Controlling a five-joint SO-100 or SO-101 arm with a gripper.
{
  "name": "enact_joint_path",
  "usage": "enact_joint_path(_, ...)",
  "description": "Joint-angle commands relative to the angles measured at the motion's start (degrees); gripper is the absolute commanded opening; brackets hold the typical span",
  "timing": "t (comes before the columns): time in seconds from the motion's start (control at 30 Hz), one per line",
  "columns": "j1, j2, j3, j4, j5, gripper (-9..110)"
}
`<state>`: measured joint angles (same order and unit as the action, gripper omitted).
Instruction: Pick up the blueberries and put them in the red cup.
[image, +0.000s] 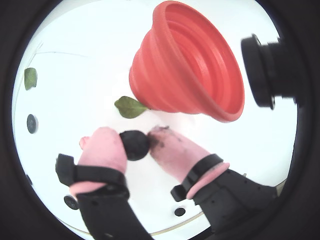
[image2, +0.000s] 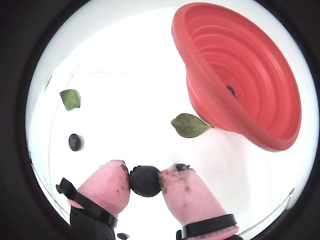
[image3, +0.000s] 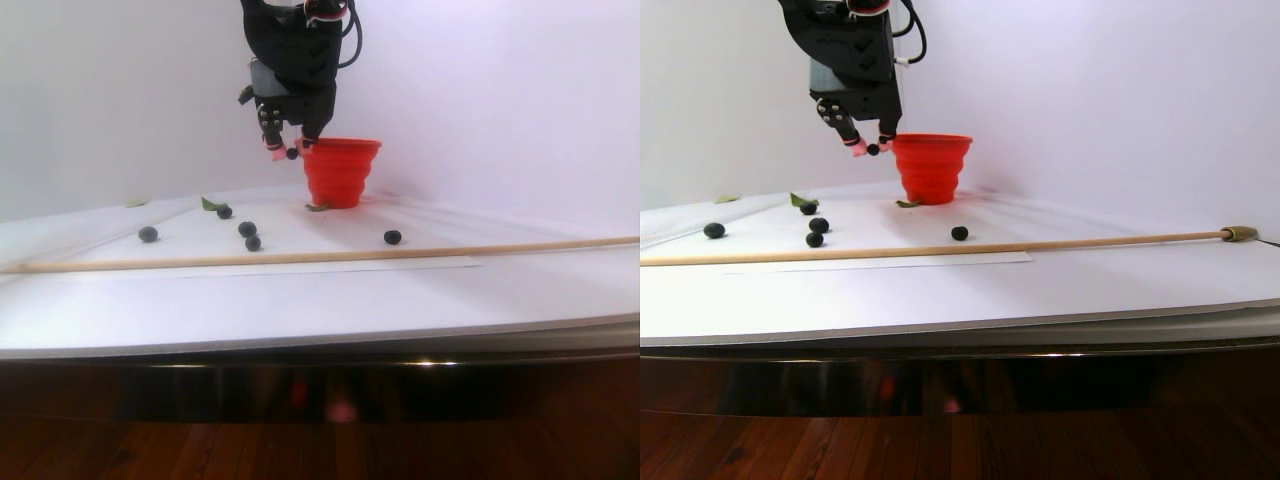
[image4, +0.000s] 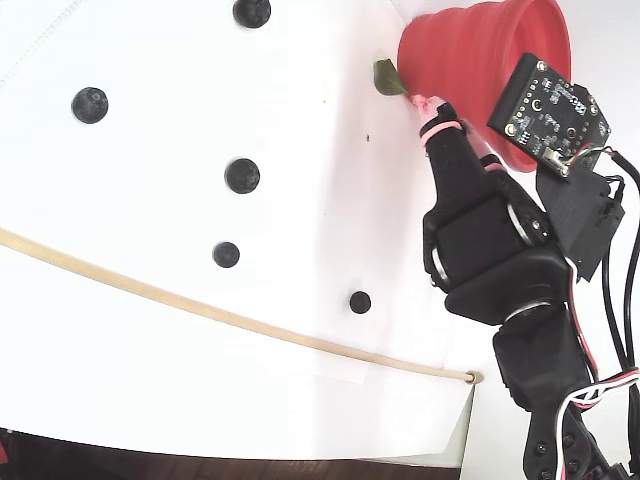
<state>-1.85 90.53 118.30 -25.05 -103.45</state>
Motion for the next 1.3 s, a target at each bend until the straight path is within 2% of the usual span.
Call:
enact_joint_path(0.0,-0.09,8.96,0.00,0.26,0.62,11)
enact_joint_path(0.7,2.11,16.61,0.97,4.22,1.76,11)
enact_joint_path(1.27,6.33,14.50,-3.60,4.66,2.55,11)
